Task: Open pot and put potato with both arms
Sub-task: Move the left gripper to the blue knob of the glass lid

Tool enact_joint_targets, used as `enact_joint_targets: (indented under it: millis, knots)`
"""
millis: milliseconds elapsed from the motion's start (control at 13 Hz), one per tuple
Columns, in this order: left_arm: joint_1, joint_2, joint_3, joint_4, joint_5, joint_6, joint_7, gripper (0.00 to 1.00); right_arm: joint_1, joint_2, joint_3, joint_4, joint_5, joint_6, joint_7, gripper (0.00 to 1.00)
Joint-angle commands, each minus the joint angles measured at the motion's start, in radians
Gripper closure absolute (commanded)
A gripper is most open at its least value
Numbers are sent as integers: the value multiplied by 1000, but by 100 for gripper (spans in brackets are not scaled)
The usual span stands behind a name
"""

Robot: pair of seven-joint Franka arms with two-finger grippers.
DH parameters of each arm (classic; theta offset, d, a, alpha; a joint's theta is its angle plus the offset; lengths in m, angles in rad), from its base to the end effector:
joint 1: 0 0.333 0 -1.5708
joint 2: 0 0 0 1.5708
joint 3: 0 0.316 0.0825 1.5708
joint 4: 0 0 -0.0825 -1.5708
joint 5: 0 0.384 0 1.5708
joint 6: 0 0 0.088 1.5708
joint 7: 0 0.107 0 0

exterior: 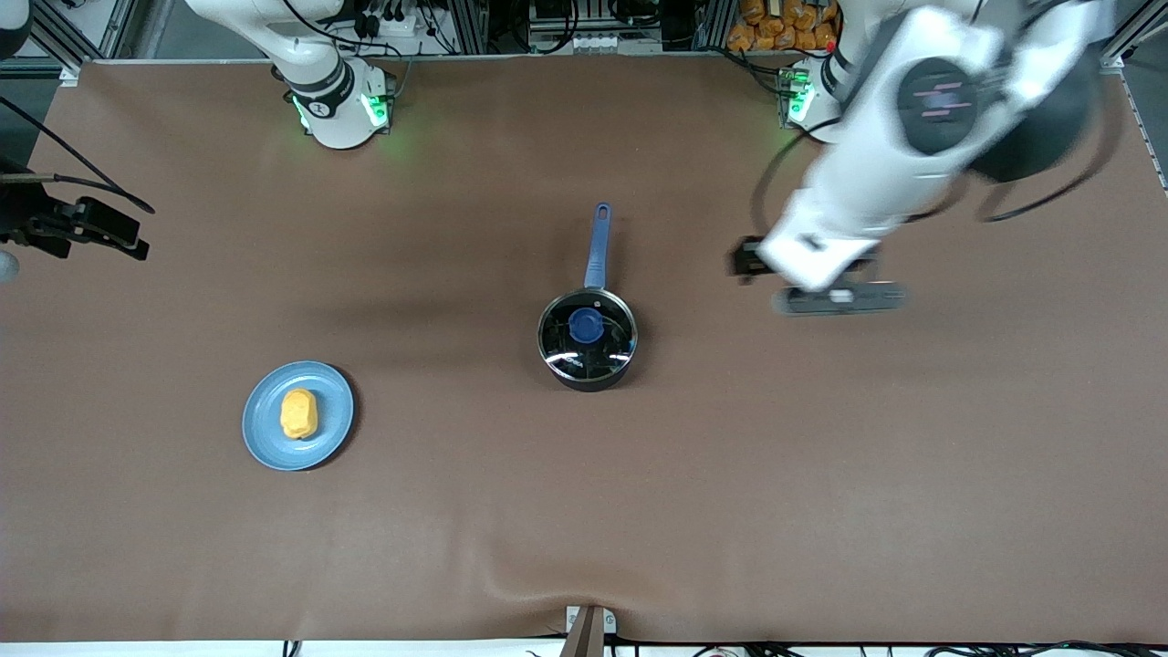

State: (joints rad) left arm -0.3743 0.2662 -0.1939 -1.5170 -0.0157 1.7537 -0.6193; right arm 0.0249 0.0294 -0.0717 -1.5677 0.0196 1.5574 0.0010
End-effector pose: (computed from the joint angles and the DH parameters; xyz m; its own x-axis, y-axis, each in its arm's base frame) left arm 0.5453 -0.3341 0.5092 0.9965 0.0589 -0.0586 0.0613 -0.9973 0.0393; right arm 0.5610 -0.0236 0.6085 0.9981 -0.0475 -0.0396 -0.0483 -0.9987 -0.0175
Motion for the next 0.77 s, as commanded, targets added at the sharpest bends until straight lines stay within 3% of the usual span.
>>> enact_joint_targets:
  millis: [0,308,692]
  knots:
    - [-110,108,17,61,32,91,-170,0,-10,84,12,-8,10,82,-3,0]
    - [-210,221,19,89,100,187,-325,0,-10,182,12,-21,14,214,-4,0]
    - [-250,355,21,161,102,277,-378,0,-20,289,12,-95,16,420,-45,0]
